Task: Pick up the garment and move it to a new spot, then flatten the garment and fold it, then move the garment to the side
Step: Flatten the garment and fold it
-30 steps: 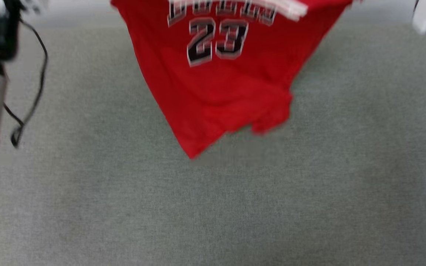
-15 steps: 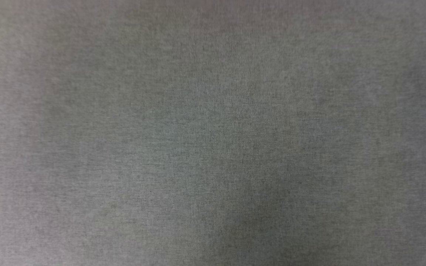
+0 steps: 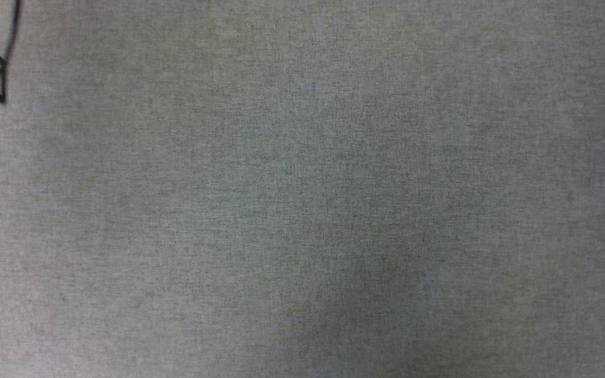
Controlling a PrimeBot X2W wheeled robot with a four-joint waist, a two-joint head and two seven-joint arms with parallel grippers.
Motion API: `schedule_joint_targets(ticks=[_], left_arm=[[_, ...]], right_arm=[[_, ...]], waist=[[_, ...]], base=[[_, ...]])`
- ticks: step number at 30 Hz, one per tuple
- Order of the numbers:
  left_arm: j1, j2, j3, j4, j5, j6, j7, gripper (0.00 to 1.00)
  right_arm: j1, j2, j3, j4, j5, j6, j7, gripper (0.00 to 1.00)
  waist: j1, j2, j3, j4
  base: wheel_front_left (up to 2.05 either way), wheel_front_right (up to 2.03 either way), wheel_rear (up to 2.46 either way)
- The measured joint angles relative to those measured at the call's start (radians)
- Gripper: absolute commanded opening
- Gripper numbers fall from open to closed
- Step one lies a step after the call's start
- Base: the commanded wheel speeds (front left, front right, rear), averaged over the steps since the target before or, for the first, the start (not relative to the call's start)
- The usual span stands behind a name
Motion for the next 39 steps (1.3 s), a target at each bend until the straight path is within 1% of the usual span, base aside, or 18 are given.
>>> schedule_joint_targets(ticks=[3,6,10,15,18,20,24,27,30,34,39], left_arm=[[0.059,-0.017,0.002,0.032,-0.023,-0.013,-0.015,0.0],[0.112,-0.026,0.012,0.06,-0.045,-0.029,-0.037,0.0],[0.218,-0.032,0.018,0.088,-0.07,-0.058,-0.066,0.0],[0.407,-0.033,0.021,0.081,-0.075,-0.074,-0.096,0.0],[0.55,-0.039,0.029,0.042,-0.077,-0.07,-0.104,0.0],[0.645,-0.045,0.043,0.003,-0.084,-0.06,-0.105,0.0],[0.841,-0.044,0.074,-0.102,-0.086,-0.028,-0.105,0.0],[0.986,-0.038,0.084,-0.188,-0.086,0.001,-0.105,0.0],[1.135,-0.028,0.088,-0.28,-0.086,0.046,-0.105,0.0],[1.329,0.001,0.095,-0.42,-0.095,0.121,-0.073,0.0],[1.533,0.028,0.095,-0.579,-0.107,0.207,-0.008,0.0]], right_arm=[[0.046,0.007,0.018,0.05,0.031,0.0,-0.025,0.0],[0.084,0.014,0.042,0.074,0.062,0.0,-0.051,0.0],[0.193,0.016,0.09,0.087,0.116,0.0,-0.074,0.0],[0.39,0.01,0.14,0.057,0.199,0.0,-0.119,0.0],[0.526,-0.01,0.163,0.013,0.247,0.0,-0.139,0.0],[0.619,-0.026,0.176,-0.026,0.272,0.0,-0.146,0.0],[0.806,-0.058,0.193,-0.124,0.306,0.0,-0.128,0.0],[0.941,-0.09,0.168,-0.207,0.324,0.0,-0.102,0.0],[1.093,-0.107,0.119,-0.293,0.329,0.0,-0.059,0.0],[1.3,-0.101,0.044,-0.427,0.301,0.0,0.015,0.0],[1.563,-0.046,-0.062,-0.586,0.269,0.0,0.13,0.0]], waist=[[0.0,0.0,-0.005,-0.001],[0.0,0.0,-0.018,-0.001],[-0.0001,0.0,-0.06,-0.003],[-0.0001,0.0,-0.147,-0.004],[-0.0002,0.0,-0.215,-0.002],[-0.0002,0.0,-0.264,0.0],[-0.0004,0.0001,-0.365,0.005],[-0.0005,0.0,-0.435,0.011],[-0.0005,0.0,-0.498,0.017],[-0.0006,0.0,-0.57,0.022],[-0.0007,0.0,-0.635,0.026]], base=[[0.0,0.0,0.0],[0.0,0.0,0.0],[0.0,0.0,0.0],[0.0,0.0,0.0],[0.0,0.0,0.0],[0.0,0.0,0.0],[0.0,0.0,0.0],[0.0,0.0,0.0],[0.0,0.0,0.0],[0.0,0.0,0.0],[0.0,0.0,0.0]])
